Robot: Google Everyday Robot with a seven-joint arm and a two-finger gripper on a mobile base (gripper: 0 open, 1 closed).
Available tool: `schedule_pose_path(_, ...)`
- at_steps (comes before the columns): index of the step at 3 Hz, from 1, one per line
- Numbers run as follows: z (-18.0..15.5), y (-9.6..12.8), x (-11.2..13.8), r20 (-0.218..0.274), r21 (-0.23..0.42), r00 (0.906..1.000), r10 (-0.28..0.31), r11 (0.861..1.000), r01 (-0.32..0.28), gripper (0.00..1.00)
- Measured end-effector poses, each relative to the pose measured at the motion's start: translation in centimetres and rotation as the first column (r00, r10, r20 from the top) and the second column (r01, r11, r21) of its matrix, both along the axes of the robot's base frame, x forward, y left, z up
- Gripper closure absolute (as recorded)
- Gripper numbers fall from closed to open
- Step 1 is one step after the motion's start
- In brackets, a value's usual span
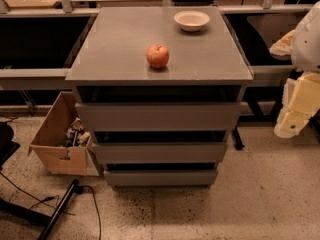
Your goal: Open middle drawer
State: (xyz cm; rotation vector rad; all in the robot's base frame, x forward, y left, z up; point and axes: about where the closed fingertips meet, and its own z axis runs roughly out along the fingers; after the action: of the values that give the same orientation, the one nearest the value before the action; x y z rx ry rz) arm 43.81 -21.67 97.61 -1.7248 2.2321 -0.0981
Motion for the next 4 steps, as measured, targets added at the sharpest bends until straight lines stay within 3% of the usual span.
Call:
schedule_pose_path(2,-0.9,0.9,0.0,0.002,0.019,0.9996,0.027,0.999,-0.027,0.0)
schedule_pose_path(3,-5.9,2.7,0.3,-0.014,0.034,0.9978,0.064,0.997,-0.064,0.0)
schedule_pose_path(4,-12.7,4.2,0.7,-0.022,0.003,0.9923,0.122,0.993,-0.122,0.0)
